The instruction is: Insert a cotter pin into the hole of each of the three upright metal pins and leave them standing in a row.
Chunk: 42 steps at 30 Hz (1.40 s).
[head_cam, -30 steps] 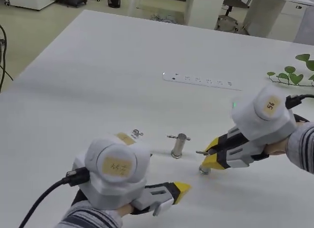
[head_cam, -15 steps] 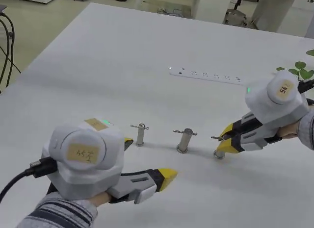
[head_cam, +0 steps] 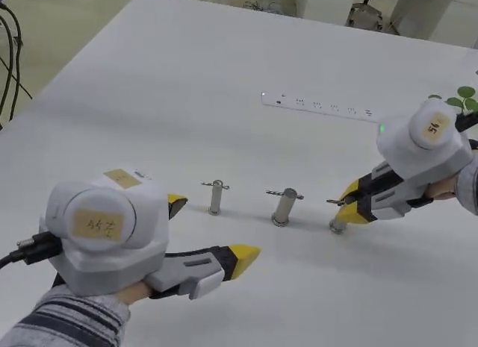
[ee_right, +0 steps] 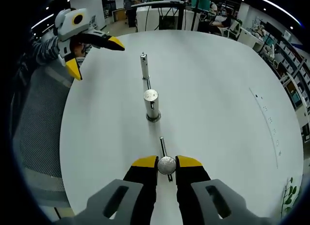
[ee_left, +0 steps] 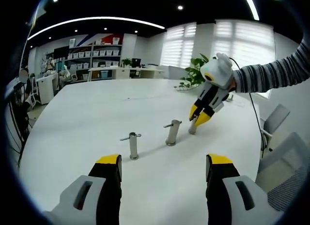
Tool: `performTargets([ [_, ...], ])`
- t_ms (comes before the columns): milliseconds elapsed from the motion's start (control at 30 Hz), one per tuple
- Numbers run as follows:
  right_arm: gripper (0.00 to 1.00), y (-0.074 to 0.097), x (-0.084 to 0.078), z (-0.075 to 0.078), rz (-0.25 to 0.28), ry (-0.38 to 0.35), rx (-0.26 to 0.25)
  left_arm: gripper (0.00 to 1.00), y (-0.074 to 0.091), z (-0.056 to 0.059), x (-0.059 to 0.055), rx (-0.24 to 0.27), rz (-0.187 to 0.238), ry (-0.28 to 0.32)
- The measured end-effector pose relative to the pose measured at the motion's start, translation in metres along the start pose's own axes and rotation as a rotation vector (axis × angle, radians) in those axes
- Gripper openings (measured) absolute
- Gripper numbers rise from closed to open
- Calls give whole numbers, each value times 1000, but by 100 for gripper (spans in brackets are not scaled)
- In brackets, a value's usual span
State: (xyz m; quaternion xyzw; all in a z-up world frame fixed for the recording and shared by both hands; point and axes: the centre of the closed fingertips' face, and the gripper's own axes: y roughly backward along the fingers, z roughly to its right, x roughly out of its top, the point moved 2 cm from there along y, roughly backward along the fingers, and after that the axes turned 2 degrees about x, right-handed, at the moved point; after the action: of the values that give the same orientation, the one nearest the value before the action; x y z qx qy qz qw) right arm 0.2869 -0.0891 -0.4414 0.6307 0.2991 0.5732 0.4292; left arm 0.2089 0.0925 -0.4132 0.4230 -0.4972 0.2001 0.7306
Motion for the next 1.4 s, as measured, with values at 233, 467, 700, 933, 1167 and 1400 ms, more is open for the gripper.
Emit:
performTargets([
  [233, 9, 1, -3, 2, -10, 0, 19, 69, -1, -9, 1, 57, -5, -40],
  [467, 9, 1, -3, 3, 2, 1, 15, 70, -1, -10, 1, 60, -3, -39],
  [700, 10, 1, -3, 4, 1, 2, 7, 70, -1, -9, 0, 62, -14, -44],
  [933, 20, 8, -2, 5, 37, -28, -42, 71, -1, -11, 0, 74, -14, -46],
  [1167, 31, 25, 2, -6, 124, -93, -120, 72, 0, -13, 1, 88, -8, -42],
  [1400, 37, 46, 8, -18, 294, -274, -261, 75, -1, -14, 3, 99, 6, -35],
])
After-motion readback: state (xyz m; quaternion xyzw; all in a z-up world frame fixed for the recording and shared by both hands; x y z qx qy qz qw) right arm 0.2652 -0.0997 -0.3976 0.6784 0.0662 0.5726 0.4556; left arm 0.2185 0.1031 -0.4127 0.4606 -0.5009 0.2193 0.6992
